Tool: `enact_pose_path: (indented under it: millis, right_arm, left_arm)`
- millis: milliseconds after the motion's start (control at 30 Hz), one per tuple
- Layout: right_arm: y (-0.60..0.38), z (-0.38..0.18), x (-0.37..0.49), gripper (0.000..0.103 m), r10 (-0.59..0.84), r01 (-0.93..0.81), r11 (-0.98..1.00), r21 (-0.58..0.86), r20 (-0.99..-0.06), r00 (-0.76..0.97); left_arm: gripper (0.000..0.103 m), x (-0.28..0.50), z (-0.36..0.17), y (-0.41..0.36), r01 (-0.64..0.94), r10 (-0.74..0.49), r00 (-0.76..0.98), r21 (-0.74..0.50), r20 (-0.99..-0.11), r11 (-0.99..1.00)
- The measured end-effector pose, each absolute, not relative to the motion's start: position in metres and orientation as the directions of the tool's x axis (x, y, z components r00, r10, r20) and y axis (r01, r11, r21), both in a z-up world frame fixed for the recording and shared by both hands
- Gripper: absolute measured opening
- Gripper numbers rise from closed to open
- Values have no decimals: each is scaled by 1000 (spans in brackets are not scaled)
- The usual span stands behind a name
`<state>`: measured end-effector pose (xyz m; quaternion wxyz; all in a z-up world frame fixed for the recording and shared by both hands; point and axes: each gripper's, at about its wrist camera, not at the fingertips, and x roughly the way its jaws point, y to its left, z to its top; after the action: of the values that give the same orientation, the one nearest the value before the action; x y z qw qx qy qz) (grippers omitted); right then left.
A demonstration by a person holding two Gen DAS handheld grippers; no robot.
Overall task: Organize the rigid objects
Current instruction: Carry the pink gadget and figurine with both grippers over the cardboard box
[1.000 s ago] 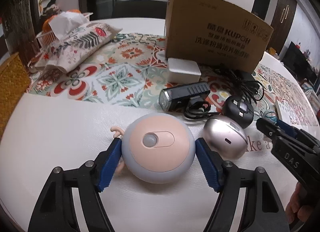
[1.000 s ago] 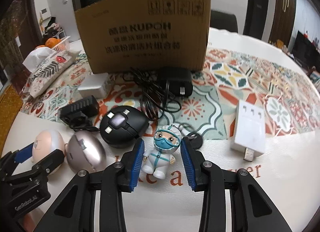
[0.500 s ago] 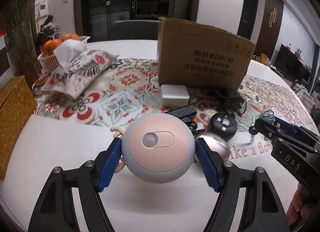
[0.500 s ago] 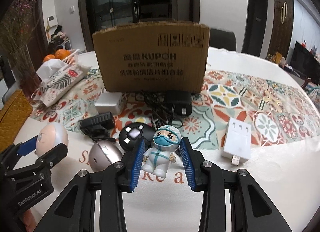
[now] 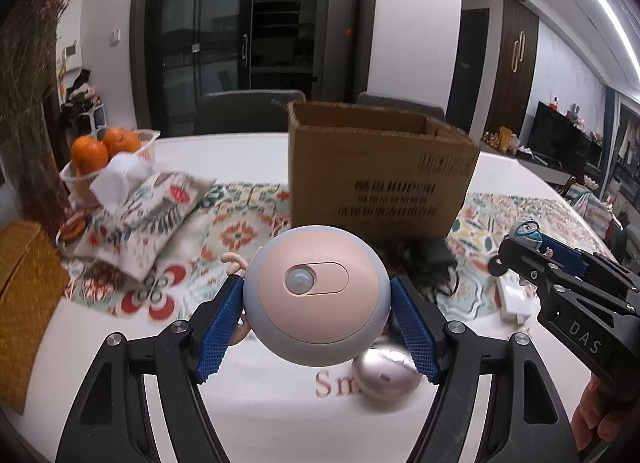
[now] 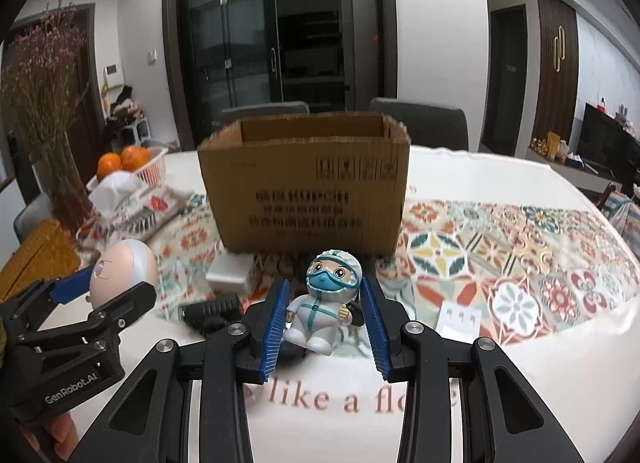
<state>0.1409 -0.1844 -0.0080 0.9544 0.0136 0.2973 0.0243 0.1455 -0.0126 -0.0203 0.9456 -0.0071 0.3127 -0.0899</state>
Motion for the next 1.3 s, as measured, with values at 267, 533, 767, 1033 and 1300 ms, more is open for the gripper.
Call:
enact_pose_path:
  millis: [267, 533, 767, 1033, 1300]
  right_arm:
    - [-190, 18, 155, 38, 57, -35, 998, 53, -495, 867]
    - [-196, 45, 174, 38, 72, -35, 995, 92, -431, 899]
    - [-196, 66, 192, 38, 79, -45, 994, 95, -387, 919]
    - [-195, 85, 223, 38, 98, -67, 993, 96, -365, 926]
    - [-195, 98, 252, 38, 116, -93, 992, 82, -361, 926]
  left_arm:
    - [74, 170, 7, -21, 209, -214, 812, -72, -543, 975]
    - [74, 193, 39, -29, 233, -234, 848, -62, -476, 970]
    - [74, 218, 60, -35, 254, -251, 854, -56, -455, 966]
    - [74, 252, 73, -42, 278, -273, 840, -59, -469, 959]
    - [74, 284, 87, -53, 286, -261, 841, -20, -474, 958]
